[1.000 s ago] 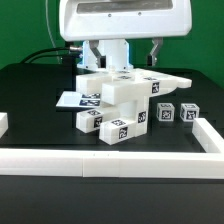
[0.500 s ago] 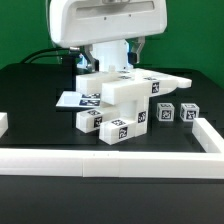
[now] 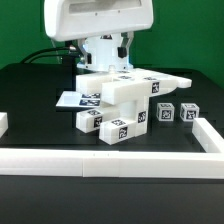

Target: Assemble chair

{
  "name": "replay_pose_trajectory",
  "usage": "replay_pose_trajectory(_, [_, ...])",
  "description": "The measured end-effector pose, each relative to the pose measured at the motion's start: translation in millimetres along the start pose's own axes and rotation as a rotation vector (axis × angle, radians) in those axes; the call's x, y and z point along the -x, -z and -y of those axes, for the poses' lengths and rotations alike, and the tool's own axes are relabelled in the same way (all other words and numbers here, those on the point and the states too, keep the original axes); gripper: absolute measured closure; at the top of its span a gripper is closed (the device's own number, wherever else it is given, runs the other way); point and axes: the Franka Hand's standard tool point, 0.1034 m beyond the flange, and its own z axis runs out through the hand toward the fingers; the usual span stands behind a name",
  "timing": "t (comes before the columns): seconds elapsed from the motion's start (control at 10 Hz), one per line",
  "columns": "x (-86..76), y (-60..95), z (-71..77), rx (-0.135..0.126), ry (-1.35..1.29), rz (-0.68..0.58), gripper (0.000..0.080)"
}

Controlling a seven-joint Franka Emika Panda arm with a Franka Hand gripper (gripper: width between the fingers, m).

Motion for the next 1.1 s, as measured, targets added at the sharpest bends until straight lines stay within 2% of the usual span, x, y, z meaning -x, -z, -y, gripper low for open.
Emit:
replay_pose_trajectory(0.1, [9.9, -3.5, 3.1, -0.002, -0.010, 0.001, 0.0150])
replay_pose_trajectory(0.9, [10.2, -6.7, 1.0, 0.003, 0.029, 0.004, 0.0150])
replay_pose_trajectory(1.1, [12.4, -11.3, -2.0, 0.016, 0.096, -0.009, 0.0150])
